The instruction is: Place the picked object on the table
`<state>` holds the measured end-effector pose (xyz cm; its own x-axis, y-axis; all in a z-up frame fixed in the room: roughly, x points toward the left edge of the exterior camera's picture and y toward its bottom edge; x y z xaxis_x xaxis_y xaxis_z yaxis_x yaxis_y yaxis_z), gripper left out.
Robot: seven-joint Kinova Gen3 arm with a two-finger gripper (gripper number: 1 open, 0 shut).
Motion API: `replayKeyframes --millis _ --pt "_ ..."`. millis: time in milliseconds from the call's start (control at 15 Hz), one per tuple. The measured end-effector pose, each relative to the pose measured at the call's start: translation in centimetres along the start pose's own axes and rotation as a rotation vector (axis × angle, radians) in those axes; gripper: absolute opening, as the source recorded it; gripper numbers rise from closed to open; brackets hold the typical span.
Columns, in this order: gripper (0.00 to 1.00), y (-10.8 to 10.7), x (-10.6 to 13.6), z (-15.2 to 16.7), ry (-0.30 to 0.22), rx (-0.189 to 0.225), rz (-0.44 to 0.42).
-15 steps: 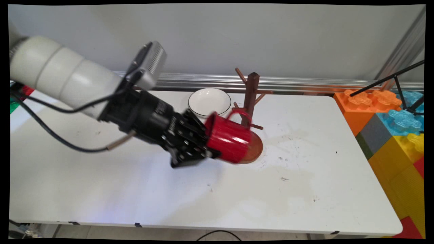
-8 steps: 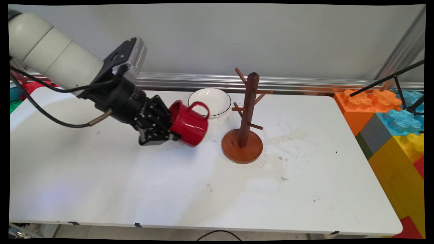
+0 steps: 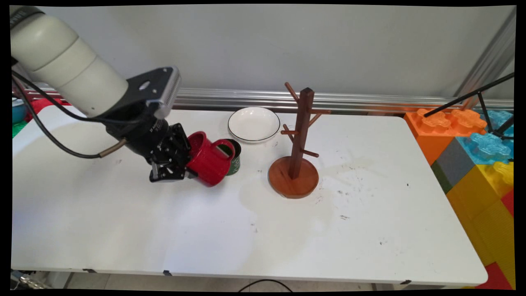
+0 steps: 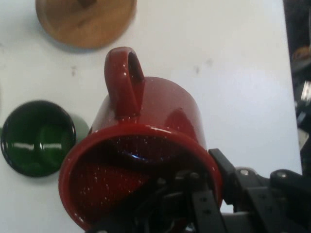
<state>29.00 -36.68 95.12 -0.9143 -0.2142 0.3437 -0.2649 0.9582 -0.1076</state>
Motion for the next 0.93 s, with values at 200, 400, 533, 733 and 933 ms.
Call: replayKeyframes --millis 200,400,533,733,933 --pt "0.00 0.2 0.7 0.8 -0.064 0.010 -0.007" --pt "0.00 0.7 1.8 2.6 -0.134 0.023 -0.057" --pt "0.00 1.0 2.8 4.0 -0.172 0.030 -0.085" --pt "0.00 1.5 4.1 6.3 -0.216 0.045 -0.119" --pt "0.00 1.7 5.3 8.7 -0.250 0.067 -0.141"
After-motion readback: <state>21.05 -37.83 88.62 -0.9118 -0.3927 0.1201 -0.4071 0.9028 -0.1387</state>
